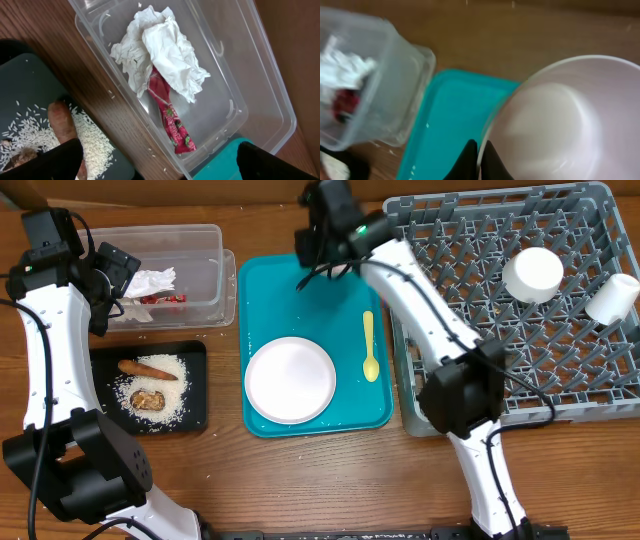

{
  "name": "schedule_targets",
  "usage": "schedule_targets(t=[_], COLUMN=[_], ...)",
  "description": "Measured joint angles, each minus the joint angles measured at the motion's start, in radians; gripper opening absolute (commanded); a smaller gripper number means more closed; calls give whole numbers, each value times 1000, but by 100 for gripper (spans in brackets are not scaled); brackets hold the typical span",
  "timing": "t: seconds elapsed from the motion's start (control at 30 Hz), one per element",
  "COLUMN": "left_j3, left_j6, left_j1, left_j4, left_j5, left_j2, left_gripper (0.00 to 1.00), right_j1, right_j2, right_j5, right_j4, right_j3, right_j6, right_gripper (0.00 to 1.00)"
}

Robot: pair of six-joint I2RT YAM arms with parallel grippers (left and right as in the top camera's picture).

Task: Sort waste into correct bins and load items into the dishwasher
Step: 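Carry the pink cup right and place it in the dish rack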

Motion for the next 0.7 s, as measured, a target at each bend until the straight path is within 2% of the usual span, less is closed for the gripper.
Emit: schedule_targets(t=[0.17, 0.33, 0.4, 0.47, 0.57, 0.7], left_j3=[0, 0, 0, 0, 0, 0], left_j6=[0, 0, 0, 0, 0, 0], left_j1=[0, 0, 0, 0, 0, 0], left_j4=[0, 0, 0, 0, 0, 0], left_j5=[0, 0, 0, 0, 0, 0], left_j2=[0, 0, 0, 0, 0, 0], left_gripper=[100, 100, 100, 100, 100, 100], right_j1=[-184, -592, -700, -745, -737, -695], right_j2=[-29, -39, -39, -41, -45, -44], right_j5=[-312, -648, -771, -866, -945, -1023], right_j4=[6, 12, 50, 91, 193, 460], right_j3=[71, 59, 48, 23, -64, -222], right_j6=[35, 79, 87, 97, 144, 296], right_gripper=[4, 4, 4, 4, 4, 4])
